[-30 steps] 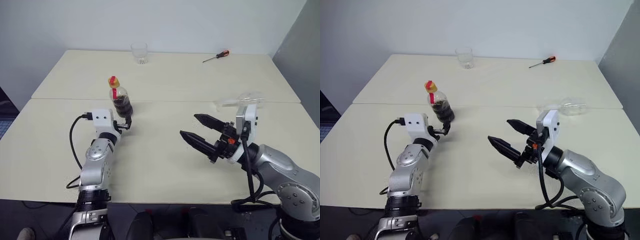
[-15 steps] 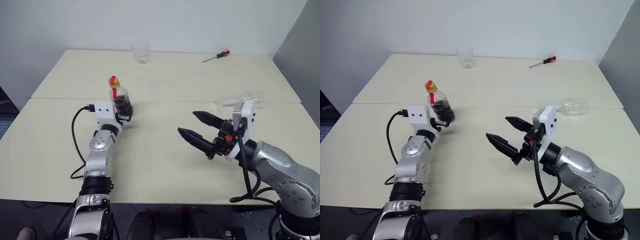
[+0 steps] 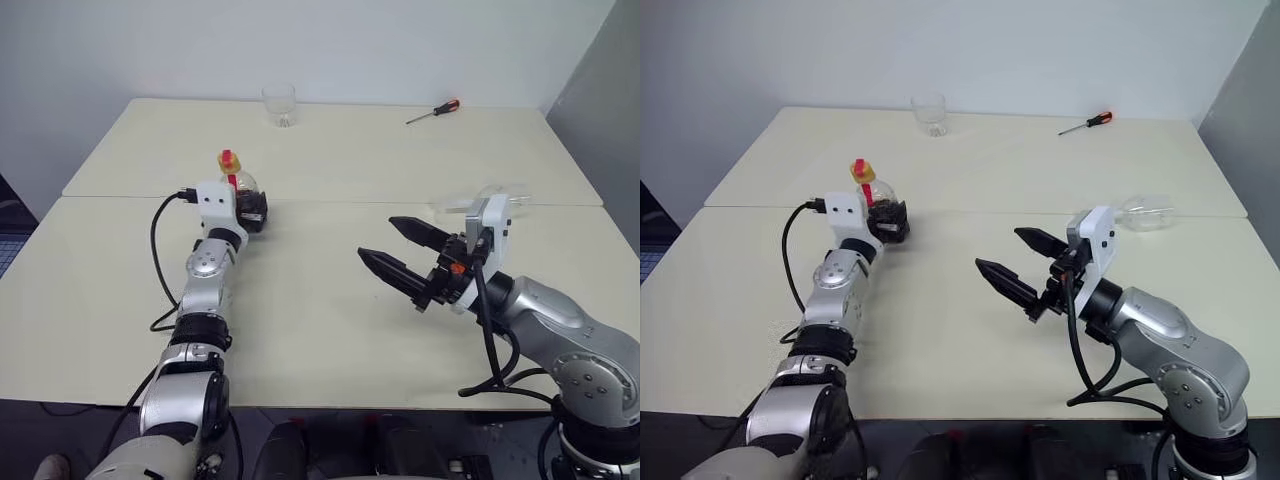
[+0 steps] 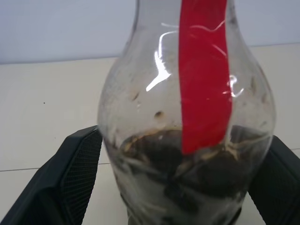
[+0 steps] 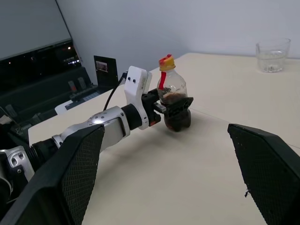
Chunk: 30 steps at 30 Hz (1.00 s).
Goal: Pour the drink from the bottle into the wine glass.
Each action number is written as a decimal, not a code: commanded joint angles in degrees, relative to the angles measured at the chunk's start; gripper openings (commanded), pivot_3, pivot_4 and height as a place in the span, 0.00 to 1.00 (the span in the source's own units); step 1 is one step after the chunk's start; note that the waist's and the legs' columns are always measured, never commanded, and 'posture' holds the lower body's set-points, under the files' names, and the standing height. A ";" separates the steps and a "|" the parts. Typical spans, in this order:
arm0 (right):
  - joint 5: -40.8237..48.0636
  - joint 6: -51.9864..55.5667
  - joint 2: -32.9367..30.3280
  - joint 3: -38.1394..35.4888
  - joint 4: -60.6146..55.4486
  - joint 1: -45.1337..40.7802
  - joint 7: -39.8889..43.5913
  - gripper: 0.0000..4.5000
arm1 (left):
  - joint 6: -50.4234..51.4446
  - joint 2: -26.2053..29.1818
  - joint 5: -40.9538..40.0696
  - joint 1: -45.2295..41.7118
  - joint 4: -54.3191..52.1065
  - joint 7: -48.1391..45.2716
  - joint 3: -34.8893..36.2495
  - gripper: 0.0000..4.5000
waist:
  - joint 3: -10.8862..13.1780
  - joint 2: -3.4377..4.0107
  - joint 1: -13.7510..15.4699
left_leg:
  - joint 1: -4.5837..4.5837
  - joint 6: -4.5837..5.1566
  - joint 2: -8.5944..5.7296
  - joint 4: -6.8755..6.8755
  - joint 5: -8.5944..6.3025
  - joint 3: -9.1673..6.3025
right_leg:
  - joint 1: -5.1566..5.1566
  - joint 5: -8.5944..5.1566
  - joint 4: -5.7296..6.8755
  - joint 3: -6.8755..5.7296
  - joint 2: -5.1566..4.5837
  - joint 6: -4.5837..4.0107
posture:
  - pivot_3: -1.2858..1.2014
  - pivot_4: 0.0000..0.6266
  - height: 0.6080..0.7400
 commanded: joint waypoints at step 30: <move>0.15 -1.61 -1.14 -0.32 -0.29 -1.94 -0.35 1.00 | -12.68 0.32 0.44 -9.44 16.49 -2.24 0.35 0.57 | 0.01 -0.02 0.02 | -0.03 0.00 -0.01 0.04 0.01 0.00 | -0.02 0.00 0.04 -0.05 0.01 0.00 | 0.52 0.24 1.00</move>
